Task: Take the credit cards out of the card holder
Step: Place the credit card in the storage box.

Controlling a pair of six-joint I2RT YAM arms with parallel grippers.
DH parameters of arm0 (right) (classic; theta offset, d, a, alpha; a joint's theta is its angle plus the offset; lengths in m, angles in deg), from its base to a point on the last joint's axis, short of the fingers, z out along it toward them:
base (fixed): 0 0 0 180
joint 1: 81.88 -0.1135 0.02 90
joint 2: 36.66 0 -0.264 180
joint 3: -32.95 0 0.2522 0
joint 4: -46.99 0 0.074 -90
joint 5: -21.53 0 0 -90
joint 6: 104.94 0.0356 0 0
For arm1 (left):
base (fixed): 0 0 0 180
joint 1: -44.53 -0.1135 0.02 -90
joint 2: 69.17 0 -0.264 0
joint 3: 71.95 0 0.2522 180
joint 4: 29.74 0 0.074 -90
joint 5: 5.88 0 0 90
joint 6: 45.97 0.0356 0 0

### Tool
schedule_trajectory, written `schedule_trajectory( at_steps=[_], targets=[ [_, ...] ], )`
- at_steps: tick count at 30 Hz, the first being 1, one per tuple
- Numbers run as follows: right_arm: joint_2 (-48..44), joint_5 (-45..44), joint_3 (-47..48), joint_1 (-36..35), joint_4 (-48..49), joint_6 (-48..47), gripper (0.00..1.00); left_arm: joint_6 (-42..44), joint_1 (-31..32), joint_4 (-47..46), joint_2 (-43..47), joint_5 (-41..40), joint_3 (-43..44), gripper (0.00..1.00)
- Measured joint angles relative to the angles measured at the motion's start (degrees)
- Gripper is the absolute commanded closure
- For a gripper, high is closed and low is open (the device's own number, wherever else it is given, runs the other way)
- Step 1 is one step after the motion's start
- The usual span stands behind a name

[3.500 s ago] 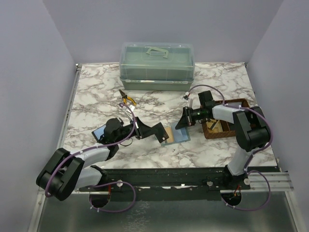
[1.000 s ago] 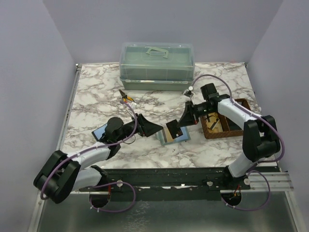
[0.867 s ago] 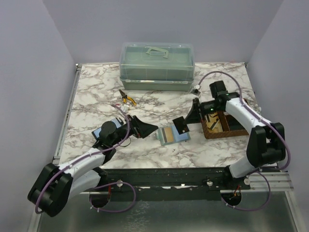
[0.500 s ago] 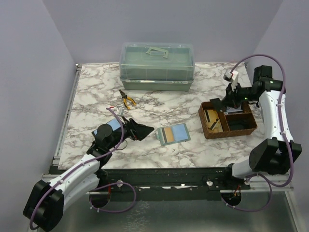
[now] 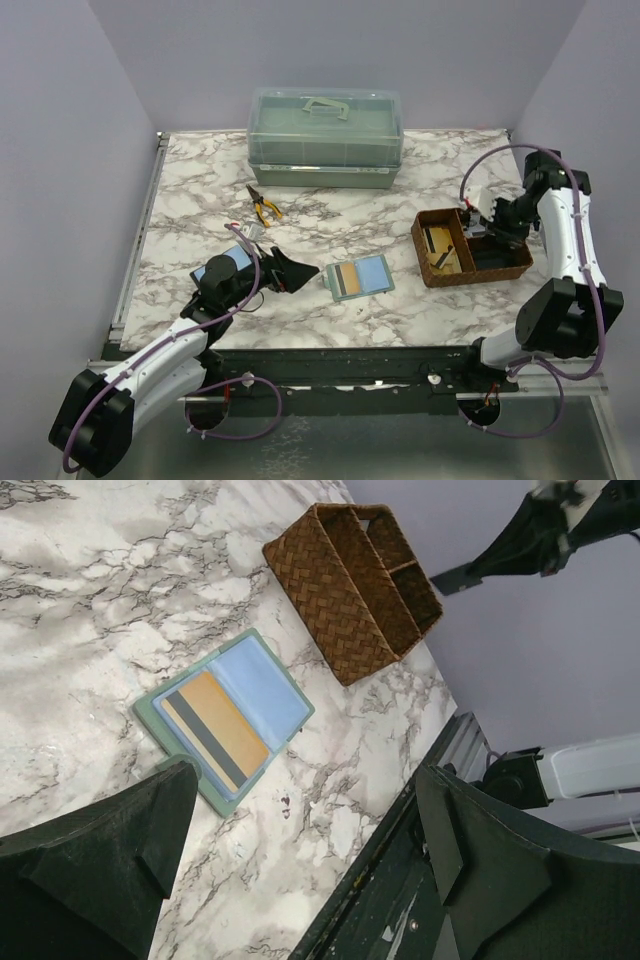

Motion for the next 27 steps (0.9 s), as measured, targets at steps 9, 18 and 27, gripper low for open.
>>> schedule_trajectory(
  at_steps=[9, 18, 27],
  targets=[
    [3.8, -7.6, -12.1, 0.0, 5.1, -11.0, 1.0, 0.1, 0.0, 0.0, -0.3, 0.0, 0.0, 0.01],
    [5.9, -9.0, -17.4, 0.0, 14.2, -13.4, 0.82, -0.5, 0.0, -0.2, -1.9, 0.1, 0.0, 0.01],
    [6.7, -9.4, -13.6, 0.0, 23.3, -3.8, 0.62, -1.7, 0.0, -0.8, -2.7, 0.7, 0.0, 0.01]
  ],
)
